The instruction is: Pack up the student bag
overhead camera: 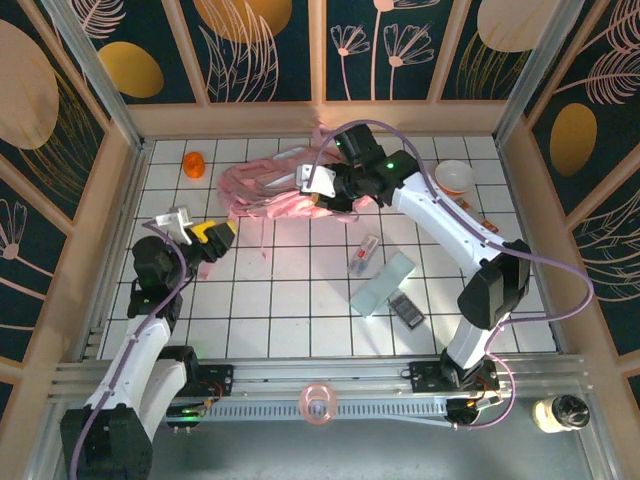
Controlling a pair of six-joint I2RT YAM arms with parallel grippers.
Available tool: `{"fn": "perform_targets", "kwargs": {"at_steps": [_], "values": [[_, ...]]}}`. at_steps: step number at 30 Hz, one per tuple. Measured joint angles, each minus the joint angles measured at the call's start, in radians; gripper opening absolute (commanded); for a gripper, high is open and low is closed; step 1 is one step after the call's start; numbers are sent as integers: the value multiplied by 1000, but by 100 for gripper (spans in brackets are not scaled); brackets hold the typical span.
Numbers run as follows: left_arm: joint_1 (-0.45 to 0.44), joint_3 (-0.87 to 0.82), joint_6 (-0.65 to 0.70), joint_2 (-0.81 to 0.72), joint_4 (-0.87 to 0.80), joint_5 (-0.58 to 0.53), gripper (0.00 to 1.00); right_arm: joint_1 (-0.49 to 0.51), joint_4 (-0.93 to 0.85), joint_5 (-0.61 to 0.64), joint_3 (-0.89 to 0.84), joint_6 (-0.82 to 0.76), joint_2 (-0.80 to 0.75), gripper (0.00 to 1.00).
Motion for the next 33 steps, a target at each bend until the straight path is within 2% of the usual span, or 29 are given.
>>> {"fn": "perform_targets", "kwargs": {"at_steps": [4, 11, 24, 33], "values": [[-18, -129, -29, 25, 161, 18, 72, -24, -89, -27, 59, -60, 37, 0], [-161, -185, 58, 122, 368, -26, 71, -26, -148, -44, 68, -98, 46, 0], [-229, -195, 183, 393, 647, -63, 73, -26, -241, -86, 117, -102, 40, 0], [-237, -168, 227, 546, 771, -66, 72, -26, -277, -97, 117, -102, 4, 0]]}}
